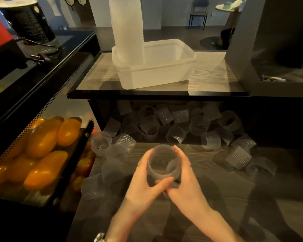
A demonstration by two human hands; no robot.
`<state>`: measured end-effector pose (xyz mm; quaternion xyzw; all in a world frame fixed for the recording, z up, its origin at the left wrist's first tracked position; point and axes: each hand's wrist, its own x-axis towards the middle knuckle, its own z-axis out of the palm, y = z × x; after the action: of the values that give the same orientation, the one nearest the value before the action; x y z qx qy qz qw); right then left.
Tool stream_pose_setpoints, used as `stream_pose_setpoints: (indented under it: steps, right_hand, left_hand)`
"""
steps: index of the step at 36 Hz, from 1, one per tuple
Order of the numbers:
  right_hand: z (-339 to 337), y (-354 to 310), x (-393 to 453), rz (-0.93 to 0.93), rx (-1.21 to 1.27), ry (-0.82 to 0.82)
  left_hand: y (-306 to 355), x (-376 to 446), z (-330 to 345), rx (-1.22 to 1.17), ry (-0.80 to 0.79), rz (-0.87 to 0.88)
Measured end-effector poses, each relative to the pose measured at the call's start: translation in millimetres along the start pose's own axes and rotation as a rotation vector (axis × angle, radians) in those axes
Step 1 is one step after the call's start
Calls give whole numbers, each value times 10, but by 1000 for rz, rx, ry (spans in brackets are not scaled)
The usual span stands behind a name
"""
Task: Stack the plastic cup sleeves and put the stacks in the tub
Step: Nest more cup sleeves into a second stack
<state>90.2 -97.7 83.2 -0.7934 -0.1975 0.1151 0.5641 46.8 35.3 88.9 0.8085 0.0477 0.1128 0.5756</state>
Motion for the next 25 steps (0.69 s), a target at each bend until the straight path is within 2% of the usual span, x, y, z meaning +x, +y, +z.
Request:
stream_pose_setpoints:
  steps: [8, 15, 25]
  right_hand:
    - [-265, 184, -150, 138, 28, 132]
    - [-206, 413, -98, 193, 31, 81]
    - [-179, 459, -85, 204, 2, 83]
  left_hand:
    - [-22, 68, 398, 50, -122, -59]
    - [-229, 105, 483, 25, -165, -105]
    - [-363, 38, 552, -118, -141, -155]
